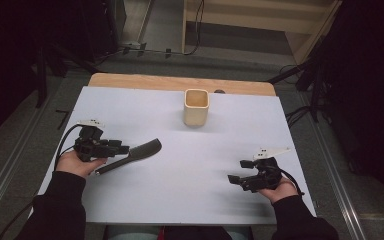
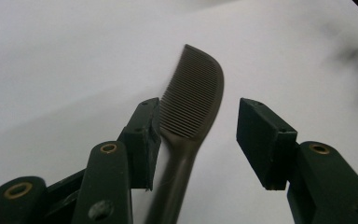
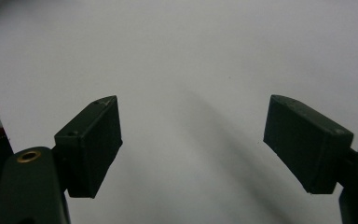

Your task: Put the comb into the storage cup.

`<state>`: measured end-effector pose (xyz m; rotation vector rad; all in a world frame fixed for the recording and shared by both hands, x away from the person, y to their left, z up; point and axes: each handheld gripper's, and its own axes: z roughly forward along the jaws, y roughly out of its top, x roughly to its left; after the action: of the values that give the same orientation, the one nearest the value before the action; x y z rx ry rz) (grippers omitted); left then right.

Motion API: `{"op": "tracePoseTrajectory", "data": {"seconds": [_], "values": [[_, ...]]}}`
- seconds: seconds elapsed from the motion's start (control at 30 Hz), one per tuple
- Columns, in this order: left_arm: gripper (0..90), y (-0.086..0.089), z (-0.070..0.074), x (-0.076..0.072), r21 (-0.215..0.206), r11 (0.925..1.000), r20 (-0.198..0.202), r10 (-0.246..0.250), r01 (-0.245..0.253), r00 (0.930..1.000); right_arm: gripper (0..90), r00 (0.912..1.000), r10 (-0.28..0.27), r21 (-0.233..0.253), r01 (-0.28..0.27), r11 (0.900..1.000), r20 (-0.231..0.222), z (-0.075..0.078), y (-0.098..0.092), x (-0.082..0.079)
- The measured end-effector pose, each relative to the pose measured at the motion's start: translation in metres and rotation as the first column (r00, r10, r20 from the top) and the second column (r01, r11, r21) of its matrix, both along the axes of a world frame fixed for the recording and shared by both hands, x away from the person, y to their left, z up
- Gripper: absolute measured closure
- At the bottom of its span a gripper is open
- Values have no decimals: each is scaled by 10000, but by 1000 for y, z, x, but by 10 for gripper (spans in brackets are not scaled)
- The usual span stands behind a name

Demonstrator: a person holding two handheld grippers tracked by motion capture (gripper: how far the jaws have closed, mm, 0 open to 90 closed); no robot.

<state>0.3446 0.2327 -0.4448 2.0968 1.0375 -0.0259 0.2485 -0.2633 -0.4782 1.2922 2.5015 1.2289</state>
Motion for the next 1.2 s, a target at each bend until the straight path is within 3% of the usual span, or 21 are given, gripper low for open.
{"op": "tracePoseTrajectory", "data": {"seconds": [0.27,0.6,1.2], "values": [[406,-7,2,-10,-211,9987,166,-461,465,9988,172,10000,-50,46,50,10000,25,0,-1,-1],[327,-19,4,-25,-268,9930,452,-1141,1154,9924,172,10000,-59,40,59,10000,46,0,-1,-2],[282,-32,-7,-47,-248,9884,549,-1485,1500,9874,172,10000,6,11,-6,10000,-46,-1,-2,-6]]}}
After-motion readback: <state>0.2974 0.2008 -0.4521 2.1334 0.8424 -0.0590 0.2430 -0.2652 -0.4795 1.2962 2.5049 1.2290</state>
